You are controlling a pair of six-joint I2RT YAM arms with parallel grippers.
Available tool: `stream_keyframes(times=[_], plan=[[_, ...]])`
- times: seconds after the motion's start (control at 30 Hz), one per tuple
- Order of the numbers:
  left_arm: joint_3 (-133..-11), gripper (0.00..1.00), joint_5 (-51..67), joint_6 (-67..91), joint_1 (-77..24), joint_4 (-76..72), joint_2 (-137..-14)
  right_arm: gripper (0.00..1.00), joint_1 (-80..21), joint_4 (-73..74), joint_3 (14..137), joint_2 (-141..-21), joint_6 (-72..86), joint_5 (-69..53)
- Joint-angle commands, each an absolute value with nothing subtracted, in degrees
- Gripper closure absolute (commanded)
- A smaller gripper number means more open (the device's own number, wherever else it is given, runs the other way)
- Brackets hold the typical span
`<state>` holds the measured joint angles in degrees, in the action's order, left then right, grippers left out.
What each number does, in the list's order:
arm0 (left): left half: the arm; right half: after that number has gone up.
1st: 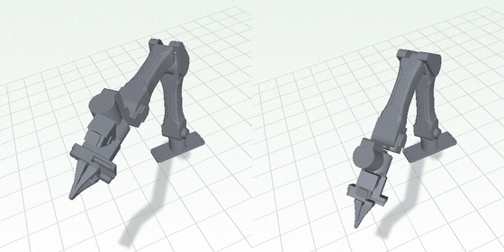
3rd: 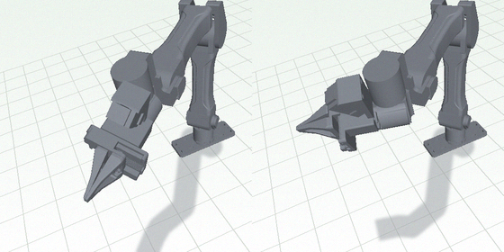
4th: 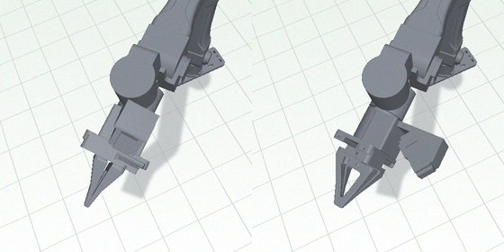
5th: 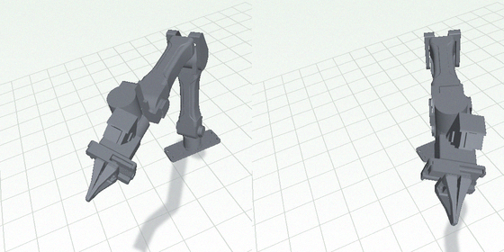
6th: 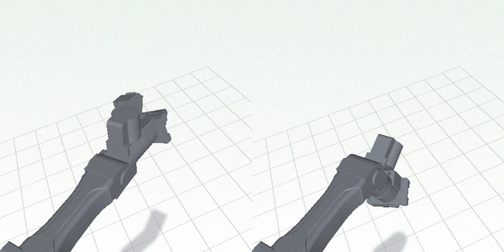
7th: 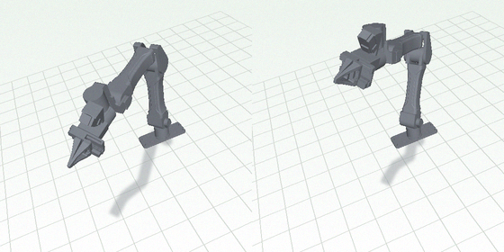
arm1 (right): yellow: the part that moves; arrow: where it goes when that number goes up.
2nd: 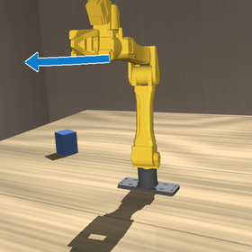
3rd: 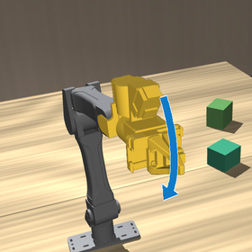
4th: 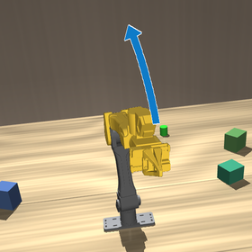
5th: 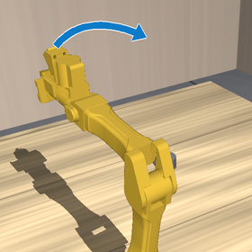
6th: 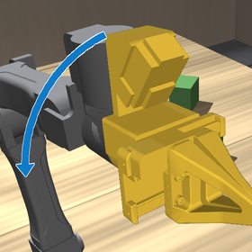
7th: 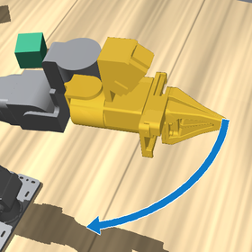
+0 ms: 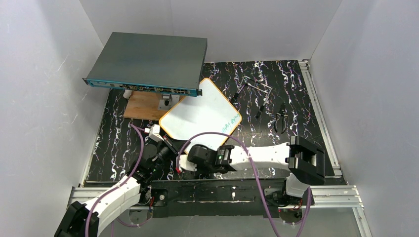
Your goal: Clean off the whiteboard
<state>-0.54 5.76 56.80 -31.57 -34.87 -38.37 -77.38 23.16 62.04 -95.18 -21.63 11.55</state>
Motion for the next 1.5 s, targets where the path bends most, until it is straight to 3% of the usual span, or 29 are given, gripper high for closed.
stream_keyframes(times=[0.0, 0.43, 0.87, 1.27, 1.47], plan=[[-0.70, 1.00, 7.78, 57.10, -31.82, -36.00, -38.55, 0.99, -80.18, 22.90, 64.11, -96.94, -22.50, 11.87], [-0.53, 1.00, 8.51, 56.95, -31.82, -36.43, -38.37, 0.99, -66.85, 23.74, 63.04, -94.52, -21.36, 10.37], [-0.35, 1.00, 8.74, 57.40, -31.82, -37.11, -38.49, 0.99, -76.00, 24.26, 68.95, -96.73, -20.84, 9.58], [-0.16, 1.00, 10.03, 57.06, -31.82, -33.50, -33.37, 0.99, -46.74, 21.52, 66.06, -98.71, -8.99, 6.13], [-0.11, 1.00, 9.91, 57.63, -31.82, -34.97, -35.19, 0.99, -46.15, 23.38, 67.88, -101.19, -6.26, -4.17]])
